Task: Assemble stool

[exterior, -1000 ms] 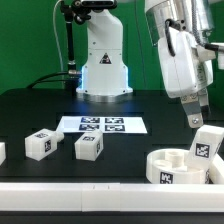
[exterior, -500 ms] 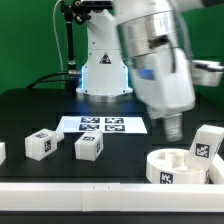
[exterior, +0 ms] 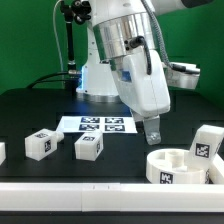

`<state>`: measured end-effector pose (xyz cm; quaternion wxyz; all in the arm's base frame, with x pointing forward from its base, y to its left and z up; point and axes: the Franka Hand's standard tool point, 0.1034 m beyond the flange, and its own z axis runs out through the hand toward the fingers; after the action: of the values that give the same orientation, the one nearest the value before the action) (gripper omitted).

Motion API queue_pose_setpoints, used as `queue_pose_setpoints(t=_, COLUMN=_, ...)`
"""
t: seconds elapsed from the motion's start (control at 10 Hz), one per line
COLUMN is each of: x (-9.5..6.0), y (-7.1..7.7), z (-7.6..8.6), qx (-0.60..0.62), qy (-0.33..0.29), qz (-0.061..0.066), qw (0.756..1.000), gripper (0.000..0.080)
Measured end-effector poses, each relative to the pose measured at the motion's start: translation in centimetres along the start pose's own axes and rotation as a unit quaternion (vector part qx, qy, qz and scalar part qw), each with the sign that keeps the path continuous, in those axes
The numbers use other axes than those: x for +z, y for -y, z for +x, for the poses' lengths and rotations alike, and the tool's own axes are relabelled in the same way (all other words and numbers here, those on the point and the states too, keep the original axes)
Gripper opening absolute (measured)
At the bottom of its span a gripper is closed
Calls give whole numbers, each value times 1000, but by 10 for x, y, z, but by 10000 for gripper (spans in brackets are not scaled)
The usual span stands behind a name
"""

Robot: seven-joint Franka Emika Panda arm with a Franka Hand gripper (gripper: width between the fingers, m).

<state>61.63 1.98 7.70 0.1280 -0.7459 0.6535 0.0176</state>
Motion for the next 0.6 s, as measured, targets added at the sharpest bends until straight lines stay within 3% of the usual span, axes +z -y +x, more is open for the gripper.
queue_pose_setpoints(t=0.1, x=0, y=-2, z=17, qx=-129, qy=3, qz=-34, qw=991, gripper=649)
queue_pose_setpoints(t=0.3, x=-2, y=1, z=38, qx=-154, qy=0, qz=-33, qw=988, gripper=649)
queue_pose_setpoints(t=0.6, x=-1, y=1, z=35, qx=-259, qy=3, qz=-35, qw=965, gripper=649)
